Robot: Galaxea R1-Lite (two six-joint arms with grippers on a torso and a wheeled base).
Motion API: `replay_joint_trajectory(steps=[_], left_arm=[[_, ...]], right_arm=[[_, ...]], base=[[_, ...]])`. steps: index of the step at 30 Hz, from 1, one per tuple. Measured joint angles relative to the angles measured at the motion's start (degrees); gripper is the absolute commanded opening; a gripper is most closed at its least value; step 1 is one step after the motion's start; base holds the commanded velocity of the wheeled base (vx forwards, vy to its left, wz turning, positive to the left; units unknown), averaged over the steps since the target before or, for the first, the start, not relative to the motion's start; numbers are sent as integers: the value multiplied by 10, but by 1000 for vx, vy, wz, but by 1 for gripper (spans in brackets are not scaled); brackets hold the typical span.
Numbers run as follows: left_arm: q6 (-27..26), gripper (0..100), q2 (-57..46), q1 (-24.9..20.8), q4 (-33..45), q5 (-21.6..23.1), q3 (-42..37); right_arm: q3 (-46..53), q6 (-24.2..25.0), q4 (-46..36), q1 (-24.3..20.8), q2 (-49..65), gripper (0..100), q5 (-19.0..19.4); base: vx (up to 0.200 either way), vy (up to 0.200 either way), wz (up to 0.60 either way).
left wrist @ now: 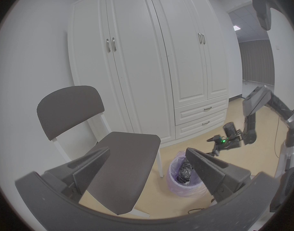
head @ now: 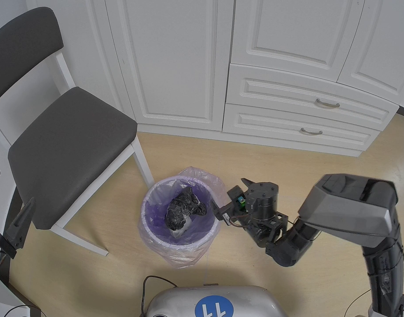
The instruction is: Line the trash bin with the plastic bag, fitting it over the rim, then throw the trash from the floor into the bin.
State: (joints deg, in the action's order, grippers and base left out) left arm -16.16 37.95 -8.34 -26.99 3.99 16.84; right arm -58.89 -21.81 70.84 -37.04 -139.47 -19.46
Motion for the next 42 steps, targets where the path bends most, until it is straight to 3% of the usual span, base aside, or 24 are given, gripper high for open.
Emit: replay_joint_trajectory(steps=[11, 16, 26, 35, 38, 42], left_arm=[[52, 100, 5, 0, 4, 17, -3], [84, 100, 8, 2, 7, 28, -3], [110, 100, 18, 4, 12, 30, -19], [166, 100, 56, 49, 5, 15, 0], [176, 100, 66, 67, 3, 13, 14], [183, 100, 73, 85, 2, 13, 32]], right_arm=[[292, 202, 8, 15, 229, 100, -44], [376, 251, 12, 26, 321, 100, -62], [448, 257, 11, 64, 419, 100, -64], [457, 189, -19, 144, 509, 100, -69], [451, 184, -66, 169, 551, 100, -69], [426, 181, -196, 193, 622, 100, -68]], base=[[-109, 0, 0], [0, 0, 0], [0, 0, 0], [0, 0, 0], [0, 0, 0], [0, 0, 0]])
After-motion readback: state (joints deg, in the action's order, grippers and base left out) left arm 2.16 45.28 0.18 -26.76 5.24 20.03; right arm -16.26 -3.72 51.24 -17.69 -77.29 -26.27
